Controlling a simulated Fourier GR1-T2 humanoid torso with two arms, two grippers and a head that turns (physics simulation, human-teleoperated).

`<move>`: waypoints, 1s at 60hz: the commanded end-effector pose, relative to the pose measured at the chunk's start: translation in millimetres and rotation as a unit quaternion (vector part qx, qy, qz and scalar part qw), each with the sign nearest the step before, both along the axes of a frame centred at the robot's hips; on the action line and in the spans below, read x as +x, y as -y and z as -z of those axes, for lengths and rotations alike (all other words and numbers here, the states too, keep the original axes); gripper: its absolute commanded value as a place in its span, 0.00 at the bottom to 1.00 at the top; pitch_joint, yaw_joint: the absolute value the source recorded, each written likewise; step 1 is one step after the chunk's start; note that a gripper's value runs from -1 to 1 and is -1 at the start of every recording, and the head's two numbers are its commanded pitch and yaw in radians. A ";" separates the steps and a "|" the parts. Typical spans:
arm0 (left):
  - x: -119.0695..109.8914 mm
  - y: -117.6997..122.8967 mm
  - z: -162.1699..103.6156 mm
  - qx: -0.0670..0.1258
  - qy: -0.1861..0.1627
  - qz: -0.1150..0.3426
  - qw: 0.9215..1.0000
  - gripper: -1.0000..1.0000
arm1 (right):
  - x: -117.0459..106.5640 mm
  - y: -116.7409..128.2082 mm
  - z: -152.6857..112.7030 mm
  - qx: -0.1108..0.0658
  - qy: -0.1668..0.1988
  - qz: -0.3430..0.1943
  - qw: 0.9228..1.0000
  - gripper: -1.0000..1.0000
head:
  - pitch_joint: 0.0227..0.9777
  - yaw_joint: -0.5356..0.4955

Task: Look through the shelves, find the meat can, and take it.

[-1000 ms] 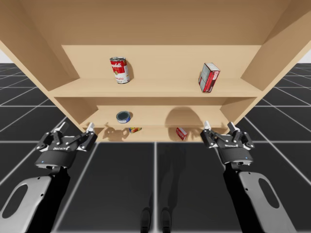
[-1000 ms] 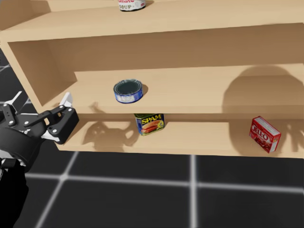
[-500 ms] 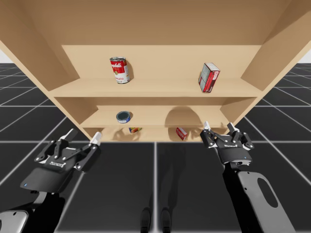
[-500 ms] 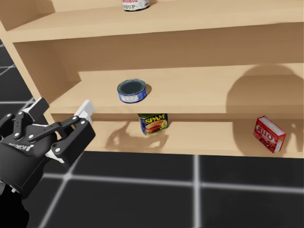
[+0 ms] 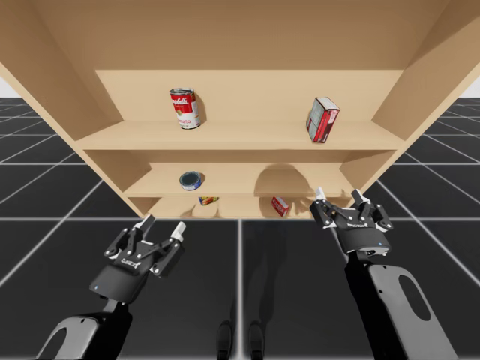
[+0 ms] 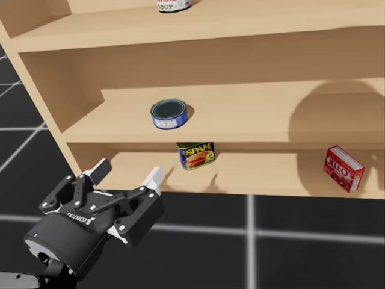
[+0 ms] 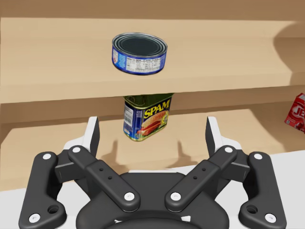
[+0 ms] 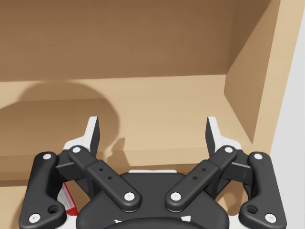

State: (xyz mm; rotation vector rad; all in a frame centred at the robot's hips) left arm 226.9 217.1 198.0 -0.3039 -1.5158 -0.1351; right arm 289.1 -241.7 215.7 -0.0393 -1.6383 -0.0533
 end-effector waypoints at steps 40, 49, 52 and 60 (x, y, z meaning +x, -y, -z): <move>121.4 12.0 49.8 0.035 -0.051 0.074 0.995 0.00 | 0.5 1.7 0.3 -0.009 0.006 0.003 1.000 0.00 | 0.71 0.70; 139.1 17.3 56.9 0.036 -0.059 0.077 0.995 0.00 | 0.3 1.8 0.2 -0.022 0.019 0.002 1.000 0.00 | 0.72 0.69; 143.1 18.8 58.5 0.031 -0.065 0.079 0.994 0.00 | 0.2 2.0 0.2 -0.021 0.018 0.002 1.000 0.00 | 0.72 0.69; 156.0 26.6 65.2 0.036 -0.070 0.082 0.994 0.00 | -0.4 2.8 -0.1 -0.020 0.017 0.003 1.000 0.00 | 0.72 0.69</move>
